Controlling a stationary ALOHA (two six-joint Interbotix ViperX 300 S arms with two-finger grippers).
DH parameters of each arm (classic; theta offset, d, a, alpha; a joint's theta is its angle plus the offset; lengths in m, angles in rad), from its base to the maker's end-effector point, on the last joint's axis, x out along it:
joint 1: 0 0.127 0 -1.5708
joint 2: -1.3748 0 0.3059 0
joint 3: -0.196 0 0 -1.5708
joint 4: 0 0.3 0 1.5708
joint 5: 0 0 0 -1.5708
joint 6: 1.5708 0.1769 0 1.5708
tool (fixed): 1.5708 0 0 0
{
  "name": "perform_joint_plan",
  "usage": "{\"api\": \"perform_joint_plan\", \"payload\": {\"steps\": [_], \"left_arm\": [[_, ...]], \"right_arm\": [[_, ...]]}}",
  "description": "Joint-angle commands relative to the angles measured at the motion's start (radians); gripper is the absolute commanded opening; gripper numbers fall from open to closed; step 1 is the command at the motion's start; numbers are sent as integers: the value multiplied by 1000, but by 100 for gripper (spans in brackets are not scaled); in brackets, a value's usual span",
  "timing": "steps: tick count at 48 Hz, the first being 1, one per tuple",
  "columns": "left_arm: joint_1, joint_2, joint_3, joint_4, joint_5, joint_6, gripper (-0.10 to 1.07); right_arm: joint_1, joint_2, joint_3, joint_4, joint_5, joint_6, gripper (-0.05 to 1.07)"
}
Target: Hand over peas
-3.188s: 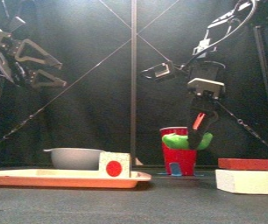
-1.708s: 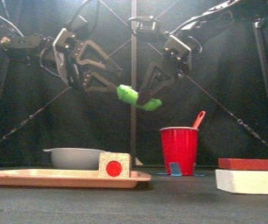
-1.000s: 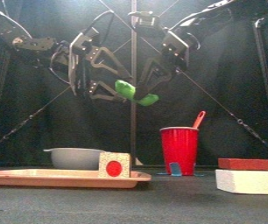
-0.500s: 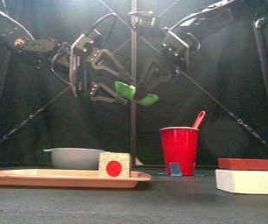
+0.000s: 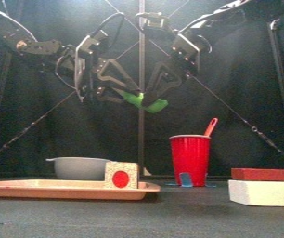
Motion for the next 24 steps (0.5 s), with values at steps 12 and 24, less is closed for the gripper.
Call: {"api": "perform_joint_plan", "payload": {"steps": [12, 24], "left_arm": [[11, -5, -23, 3, -3, 0, 63], [14, -5, -18, 3, -3, 3, 63]], "right_arm": [[-3, -38, -23, 8, -5, 3, 69], [-5, -40, -14, 20, -6, 3, 85]]}}
